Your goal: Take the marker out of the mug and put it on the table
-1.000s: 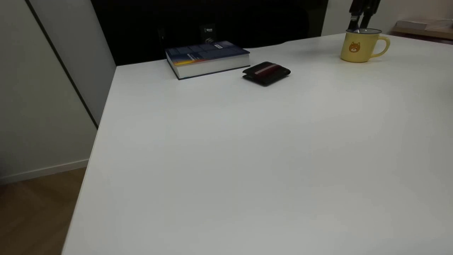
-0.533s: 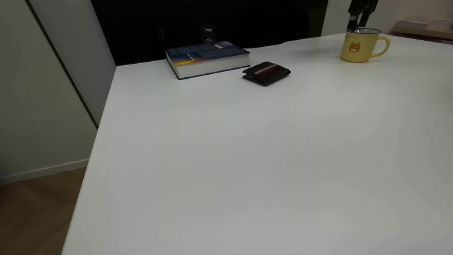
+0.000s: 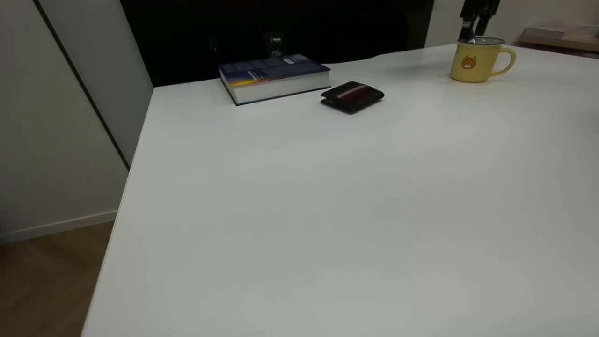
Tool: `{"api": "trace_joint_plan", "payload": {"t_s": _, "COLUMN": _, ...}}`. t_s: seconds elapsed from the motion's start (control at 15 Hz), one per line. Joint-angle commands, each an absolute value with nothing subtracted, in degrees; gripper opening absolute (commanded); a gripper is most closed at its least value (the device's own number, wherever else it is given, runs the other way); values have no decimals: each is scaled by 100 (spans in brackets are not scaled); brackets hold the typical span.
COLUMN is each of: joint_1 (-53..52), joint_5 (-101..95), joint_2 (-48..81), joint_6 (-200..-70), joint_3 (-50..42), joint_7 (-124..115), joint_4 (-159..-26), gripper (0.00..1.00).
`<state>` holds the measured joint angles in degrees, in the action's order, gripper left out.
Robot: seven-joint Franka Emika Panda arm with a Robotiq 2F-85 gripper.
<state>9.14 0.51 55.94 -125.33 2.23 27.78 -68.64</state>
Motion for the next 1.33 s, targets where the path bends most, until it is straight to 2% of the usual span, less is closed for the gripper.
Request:
{"api": "trace_joint_plan", "payload": {"t_s": 0.0, "joint_1": 756, "joint_5": -151, "joint_2": 5583, "joint_6": -12137, "joint_3": 60, "joint_7": 2231, "joint_4": -6709, "gripper": 100}}
{"api": "trace_joint_plan", "payload": {"t_s": 1.27, "joint_1": 602, "joint_5": -368, "joint_2": 5477, "joint_6": -12274, "joint_3": 5, "joint_7": 1979, "joint_4": -6811, "gripper": 100}}
